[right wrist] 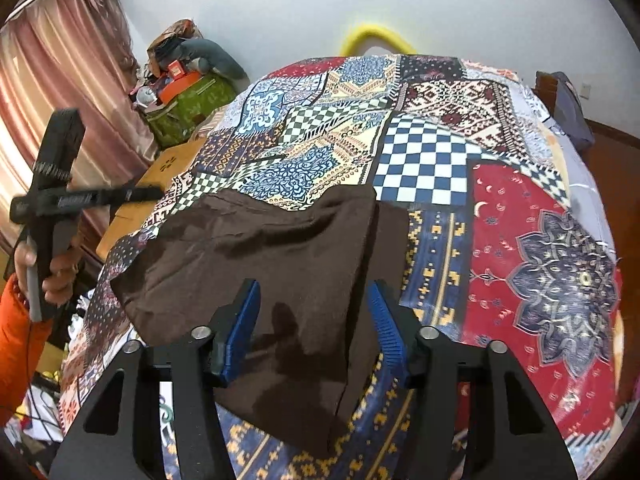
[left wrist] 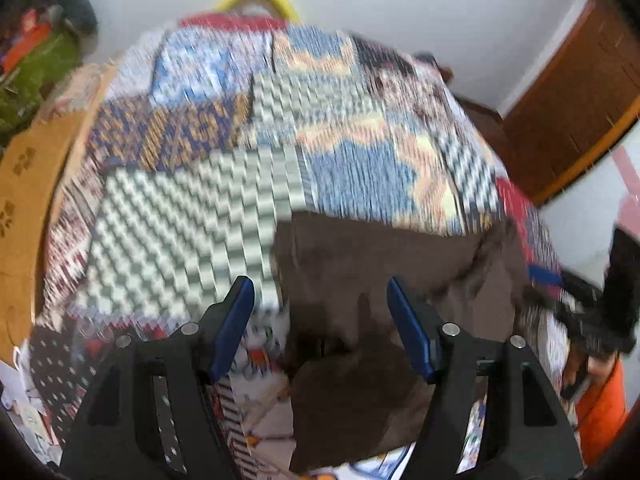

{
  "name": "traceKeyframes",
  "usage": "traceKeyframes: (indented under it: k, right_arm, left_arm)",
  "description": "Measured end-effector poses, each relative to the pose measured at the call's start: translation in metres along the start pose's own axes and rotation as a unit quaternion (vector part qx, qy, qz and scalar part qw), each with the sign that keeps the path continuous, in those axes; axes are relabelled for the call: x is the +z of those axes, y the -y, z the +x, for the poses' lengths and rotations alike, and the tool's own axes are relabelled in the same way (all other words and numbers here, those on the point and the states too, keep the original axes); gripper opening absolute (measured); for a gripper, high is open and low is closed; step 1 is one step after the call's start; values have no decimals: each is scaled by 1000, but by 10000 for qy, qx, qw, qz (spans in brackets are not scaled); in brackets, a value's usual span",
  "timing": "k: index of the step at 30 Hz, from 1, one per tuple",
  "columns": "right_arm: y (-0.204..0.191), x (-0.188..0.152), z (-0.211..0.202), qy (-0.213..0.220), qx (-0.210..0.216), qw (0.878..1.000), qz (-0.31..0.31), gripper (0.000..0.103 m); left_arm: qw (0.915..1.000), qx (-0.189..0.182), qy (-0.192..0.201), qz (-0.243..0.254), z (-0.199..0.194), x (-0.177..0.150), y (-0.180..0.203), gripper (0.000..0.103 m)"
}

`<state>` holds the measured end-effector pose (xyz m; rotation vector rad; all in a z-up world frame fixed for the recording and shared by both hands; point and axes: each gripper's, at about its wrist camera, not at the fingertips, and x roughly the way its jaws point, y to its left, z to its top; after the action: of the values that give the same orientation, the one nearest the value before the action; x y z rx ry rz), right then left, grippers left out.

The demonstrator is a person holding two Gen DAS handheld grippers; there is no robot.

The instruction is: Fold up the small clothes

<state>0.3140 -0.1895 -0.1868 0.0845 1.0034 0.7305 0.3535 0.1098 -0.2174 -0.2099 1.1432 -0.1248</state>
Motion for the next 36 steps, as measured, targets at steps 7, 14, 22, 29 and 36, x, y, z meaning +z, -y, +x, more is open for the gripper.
traceKeyframes:
  k: [7,14,22,29,36]
  right_arm:
    - [6,-2,6,31,569,9975,416,7]
    - [-2,2,-23,312,685,9969,231,5]
    - [1,10,-35,527,486,9974,38,5]
    - [16,5,-19,371,252,9989,105,5]
    - [5,-3,-18,247,62,9996,-106,6]
  left_arm:
    - [9993,-360,91,-6,-4,-44,3,52]
    - [9976,-390,74,571,-13,-50,31,40]
    - [9940,19,534,954,-20,-40,52,3]
    - [9931,198,689,926,-8,-18,50,4]
    - [9975,512,290,397,25,-22,22,48]
